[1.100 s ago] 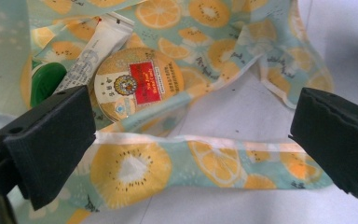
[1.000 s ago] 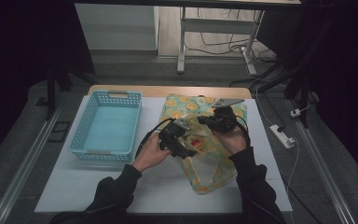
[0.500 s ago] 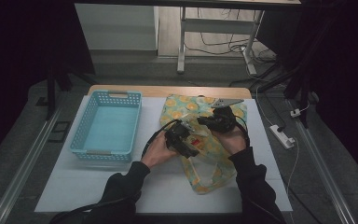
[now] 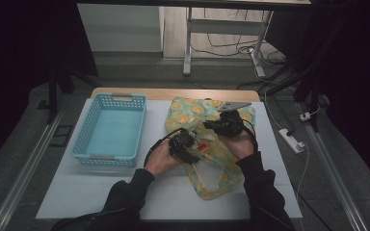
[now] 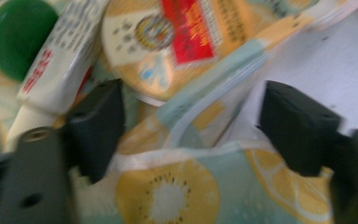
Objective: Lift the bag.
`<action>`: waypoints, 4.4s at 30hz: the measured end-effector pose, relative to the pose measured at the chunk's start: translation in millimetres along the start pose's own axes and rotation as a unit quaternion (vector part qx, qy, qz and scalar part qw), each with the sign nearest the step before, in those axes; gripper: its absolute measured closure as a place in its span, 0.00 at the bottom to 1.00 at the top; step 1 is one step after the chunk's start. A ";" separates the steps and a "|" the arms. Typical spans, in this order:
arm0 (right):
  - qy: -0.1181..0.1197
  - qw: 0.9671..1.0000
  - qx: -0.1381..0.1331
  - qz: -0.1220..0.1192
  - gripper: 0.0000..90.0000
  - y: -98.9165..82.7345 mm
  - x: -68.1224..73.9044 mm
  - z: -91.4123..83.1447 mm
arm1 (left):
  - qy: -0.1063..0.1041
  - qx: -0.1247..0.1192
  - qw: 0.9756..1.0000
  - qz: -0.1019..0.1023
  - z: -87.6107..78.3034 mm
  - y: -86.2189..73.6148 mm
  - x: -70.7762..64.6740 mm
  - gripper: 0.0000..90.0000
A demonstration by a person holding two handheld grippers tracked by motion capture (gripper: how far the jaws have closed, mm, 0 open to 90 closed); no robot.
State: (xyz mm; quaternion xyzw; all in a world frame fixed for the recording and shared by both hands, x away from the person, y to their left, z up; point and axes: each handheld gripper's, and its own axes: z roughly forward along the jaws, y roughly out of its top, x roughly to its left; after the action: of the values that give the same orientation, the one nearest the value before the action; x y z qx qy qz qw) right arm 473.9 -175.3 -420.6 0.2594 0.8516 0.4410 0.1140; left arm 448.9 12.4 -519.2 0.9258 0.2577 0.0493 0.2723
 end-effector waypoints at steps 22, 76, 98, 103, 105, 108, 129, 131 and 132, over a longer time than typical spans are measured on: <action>0.006 1.000 0.007 -0.007 0.99 -0.1 1.3 0.6 | -0.026 -0.006 0.999 -0.030 -23.2 1.3 -5.8 0.98; 0.051 0.998 0.006 -0.032 0.99 46.3 25.7 -39.4 | -0.108 -0.116 0.983 -0.097 -140.5 23.9 14.9 0.99; 0.047 0.997 -0.020 -0.064 0.99 98.5 43.0 -71.4 | -0.097 -0.174 0.975 -0.096 -215.4 53.5 24.1 0.99; 0.035 0.996 -0.028 -0.071 0.99 111.6 45.0 -81.7 | -0.087 -0.189 0.973 -0.096 -231.1 58.6 26.4 0.99; 0.030 0.996 -0.032 -0.075 0.99 116.7 46.1 -85.4 | -0.083 -0.195 0.973 -0.095 -237.5 60.6 27.7 0.99; 0.023 0.996 -0.037 -0.081 0.99 124.3 47.1 -89.7 | -0.076 -0.199 0.973 -0.093 -246.7 65.8 28.9 0.99; -0.001 0.992 -0.077 -0.098 0.99 170.4 56.2 -118.6 | -0.049 -0.257 0.962 -0.083 -299.6 89.2 32.6 0.99; -0.004 0.992 -0.082 -0.100 0.99 174.3 57.5 -122.7 | -0.045 -0.264 0.960 -0.080 -303.6 90.9 32.0 0.99; -0.005 0.991 -0.086 -0.100 0.99 176.0 58.4 -124.8 | -0.044 -0.267 0.959 -0.079 -305.1 91.6 32.4 0.99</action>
State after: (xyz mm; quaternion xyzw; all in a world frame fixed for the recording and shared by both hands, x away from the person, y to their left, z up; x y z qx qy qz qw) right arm 432.2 -146.2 -203.0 0.1645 0.8318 0.4974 0.1834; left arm 447.4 108.9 -213.8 0.7973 0.2951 0.0538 0.5237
